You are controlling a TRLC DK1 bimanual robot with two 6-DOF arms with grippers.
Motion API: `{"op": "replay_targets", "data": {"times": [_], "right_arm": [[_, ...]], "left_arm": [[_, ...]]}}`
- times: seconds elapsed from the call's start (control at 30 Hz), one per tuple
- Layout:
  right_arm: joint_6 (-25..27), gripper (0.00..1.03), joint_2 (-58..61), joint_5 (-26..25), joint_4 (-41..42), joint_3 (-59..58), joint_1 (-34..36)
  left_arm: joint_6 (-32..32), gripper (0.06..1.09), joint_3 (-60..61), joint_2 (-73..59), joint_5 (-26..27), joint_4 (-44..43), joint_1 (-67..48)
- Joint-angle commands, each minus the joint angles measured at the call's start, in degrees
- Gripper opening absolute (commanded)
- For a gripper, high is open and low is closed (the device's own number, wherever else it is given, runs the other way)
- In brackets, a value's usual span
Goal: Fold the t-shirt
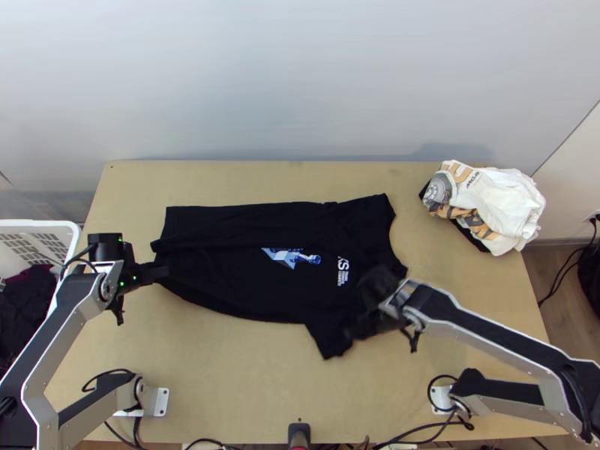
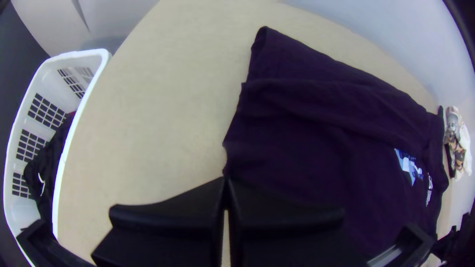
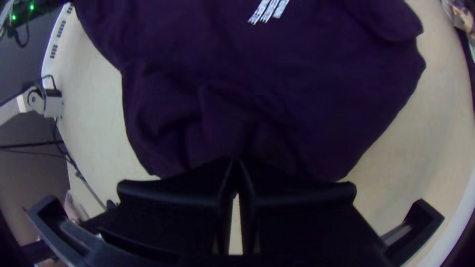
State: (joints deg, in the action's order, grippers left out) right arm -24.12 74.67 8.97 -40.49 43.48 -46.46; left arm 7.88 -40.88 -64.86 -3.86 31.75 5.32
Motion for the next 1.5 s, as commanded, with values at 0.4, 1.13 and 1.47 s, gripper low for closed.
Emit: {"op": "replay_targets", "data": {"times": [0.4, 1.13, 1.47], "right_arm": [[4.61, 0.03, 6.98, -0.53, -1.08, 22.43, 22.55], [5.40, 0.03, 35.36, -2.29, 0.06, 50.12, 28.35], [5.22, 0.03, 43.80, -3.35, 0.06, 55.48, 29.58]], "left_arm": [[3.90, 0.09, -15.02, -7.12, 2.36, 1.83, 0.04], [6.10, 0.09, -47.45, -41.05, 0.96, 0.07, -0.14], [6.01, 0.09, -51.14, -49.49, -0.01, -1.25, -0.93]]}}
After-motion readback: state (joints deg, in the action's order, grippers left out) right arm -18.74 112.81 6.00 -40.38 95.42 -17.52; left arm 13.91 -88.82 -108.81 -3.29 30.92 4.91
